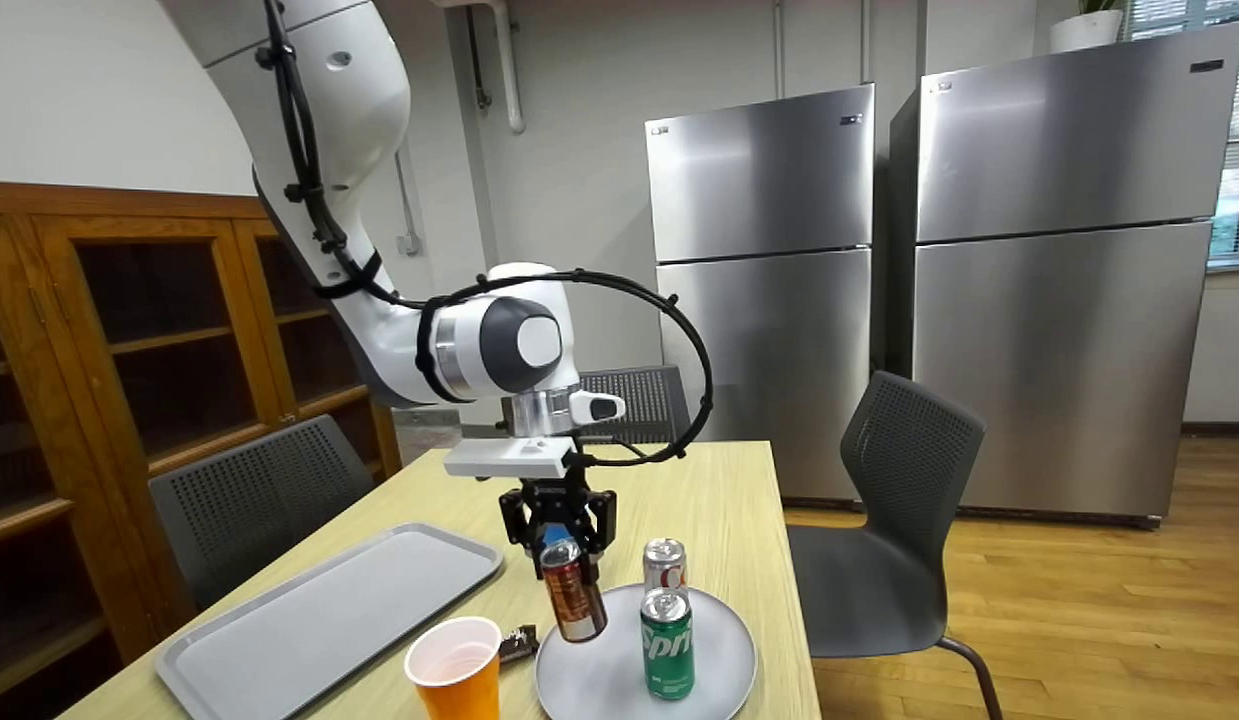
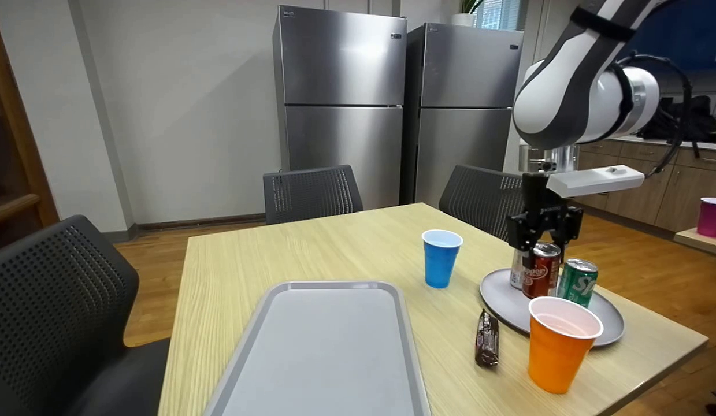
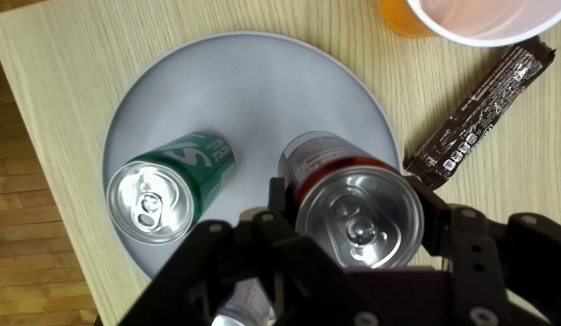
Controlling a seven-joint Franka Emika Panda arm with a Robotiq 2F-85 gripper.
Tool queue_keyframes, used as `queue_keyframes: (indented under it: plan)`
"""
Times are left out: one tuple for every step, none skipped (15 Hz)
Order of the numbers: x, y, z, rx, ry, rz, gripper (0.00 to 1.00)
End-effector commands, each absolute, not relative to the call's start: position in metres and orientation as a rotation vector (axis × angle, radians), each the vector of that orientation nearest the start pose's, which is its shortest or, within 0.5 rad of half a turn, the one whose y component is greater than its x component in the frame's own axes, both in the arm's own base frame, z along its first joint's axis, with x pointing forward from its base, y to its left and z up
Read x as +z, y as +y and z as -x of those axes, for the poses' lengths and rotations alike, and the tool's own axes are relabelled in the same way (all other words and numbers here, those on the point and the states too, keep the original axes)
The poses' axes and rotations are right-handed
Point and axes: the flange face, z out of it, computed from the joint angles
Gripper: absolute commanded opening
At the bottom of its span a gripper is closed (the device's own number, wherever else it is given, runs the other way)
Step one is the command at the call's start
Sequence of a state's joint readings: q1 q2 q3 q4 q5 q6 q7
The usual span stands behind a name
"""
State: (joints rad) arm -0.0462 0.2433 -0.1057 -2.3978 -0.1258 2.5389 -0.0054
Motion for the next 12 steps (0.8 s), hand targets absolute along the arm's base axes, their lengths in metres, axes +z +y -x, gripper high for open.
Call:
queue_keyframes:
  plan:
    - [0.206, -0.082, -0.488, 0.173, 0.108, 3.203, 0.39]
    - [0.203, -0.083, -0.489, 0.18, 0.12, 3.198, 0.39]
    - [0.2, -0.084, -0.49, 0.188, 0.134, 3.195, 0.39]
    - [0.197, -0.085, -0.492, 0.195, 0.144, 3.193, 0.39]
    - [0.194, -0.086, -0.493, 0.203, 0.15, 3.192, 0.39]
    - [0.19, -0.086, -0.495, 0.208, 0.152, 3.193, 0.39]
    - [0.188, -0.086, -0.498, 0.215, 0.156, 3.188, 0.39]
    - [0.185, -0.087, -0.5, 0.216, 0.162, 3.186, 0.39]
    - [0.183, -0.087, -0.503, 0.218, 0.172, 3.182, 0.39]
    - [0.18, -0.087, -0.505, 0.222, 0.177, 3.18, 0.39]
    - [0.178, -0.087, -0.508, 0.225, 0.182, 3.177, 0.39]
    - [0.176, -0.088, -0.51, 0.226, 0.188, 3.176, 0.39]
